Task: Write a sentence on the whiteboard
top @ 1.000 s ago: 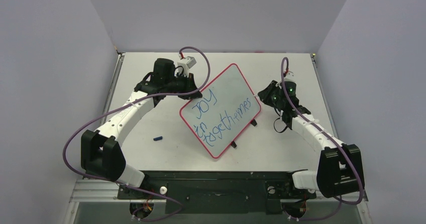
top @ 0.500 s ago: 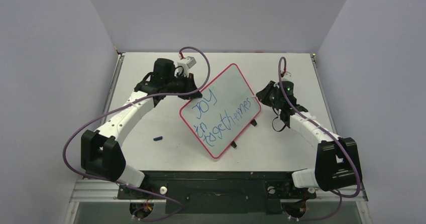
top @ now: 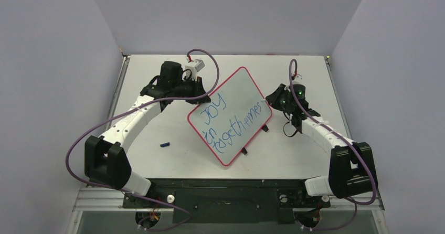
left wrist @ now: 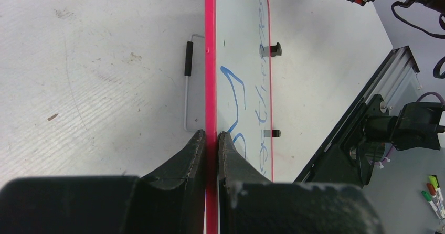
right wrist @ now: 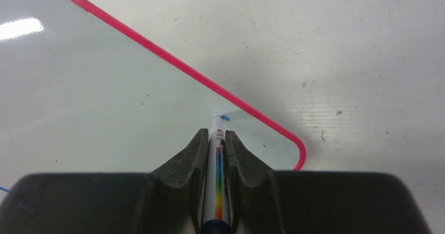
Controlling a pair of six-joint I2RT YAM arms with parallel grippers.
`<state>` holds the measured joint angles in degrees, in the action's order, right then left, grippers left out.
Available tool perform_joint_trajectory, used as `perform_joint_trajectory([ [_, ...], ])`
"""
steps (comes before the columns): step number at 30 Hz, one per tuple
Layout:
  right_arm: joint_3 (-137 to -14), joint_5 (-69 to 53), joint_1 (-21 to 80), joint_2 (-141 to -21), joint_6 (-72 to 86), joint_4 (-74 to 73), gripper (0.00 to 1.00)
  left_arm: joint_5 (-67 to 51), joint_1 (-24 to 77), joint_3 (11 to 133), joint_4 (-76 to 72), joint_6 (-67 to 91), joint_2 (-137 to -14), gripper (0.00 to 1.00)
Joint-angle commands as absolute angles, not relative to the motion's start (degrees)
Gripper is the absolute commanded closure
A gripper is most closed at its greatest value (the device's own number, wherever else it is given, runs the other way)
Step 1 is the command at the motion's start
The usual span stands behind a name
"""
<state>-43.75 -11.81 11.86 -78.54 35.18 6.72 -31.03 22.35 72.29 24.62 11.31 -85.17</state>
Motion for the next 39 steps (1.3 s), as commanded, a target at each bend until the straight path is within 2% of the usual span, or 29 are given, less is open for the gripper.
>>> perform_joint_trajectory([
  [1, -44.05, -12.69, 12.97, -78.72, 34.87, 9.17, 1.00, -29.40, 22.50, 72.42, 23.12, 7.78, -83.06, 1.00],
  [22, -37.50, -10.69, 13.02, -75.11, 34.35, 9.11, 1.00, -29.37, 22.50, 72.26, 22.94, 7.89, -82.75, 1.00],
  [39, -40.76, -9.31, 11.06, -77.48, 34.72, 7.56, 1.00, -29.27, 22.50, 72.16, 22.94, 7.79, -82.68, 1.00],
])
